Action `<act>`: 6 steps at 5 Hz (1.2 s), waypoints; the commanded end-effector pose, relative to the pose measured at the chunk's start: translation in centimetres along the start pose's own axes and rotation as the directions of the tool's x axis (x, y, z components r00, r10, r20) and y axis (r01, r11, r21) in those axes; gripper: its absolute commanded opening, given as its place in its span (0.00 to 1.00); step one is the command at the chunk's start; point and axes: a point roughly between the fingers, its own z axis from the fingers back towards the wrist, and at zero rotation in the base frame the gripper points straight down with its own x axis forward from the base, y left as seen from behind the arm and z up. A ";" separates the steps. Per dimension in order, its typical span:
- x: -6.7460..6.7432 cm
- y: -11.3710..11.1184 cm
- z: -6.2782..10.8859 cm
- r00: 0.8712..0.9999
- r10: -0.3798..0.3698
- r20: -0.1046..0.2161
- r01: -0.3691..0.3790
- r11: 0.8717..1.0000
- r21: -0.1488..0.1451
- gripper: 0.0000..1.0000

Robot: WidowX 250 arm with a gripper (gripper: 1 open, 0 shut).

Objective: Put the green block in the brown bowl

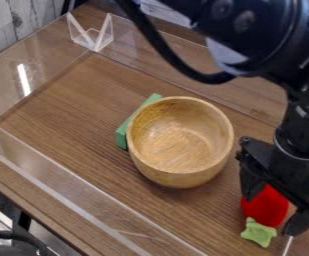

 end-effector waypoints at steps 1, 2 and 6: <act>1.3 0.0 1.0 0.999 -0.010 0.034 0.011 0.999 -0.031 1.00; 1.7 0.1 0.8 1.000 -0.027 0.015 0.028 0.999 -0.045 1.00; 0.2 0.5 -4.7 0.998 0.049 -0.047 -0.052 0.997 -0.059 1.00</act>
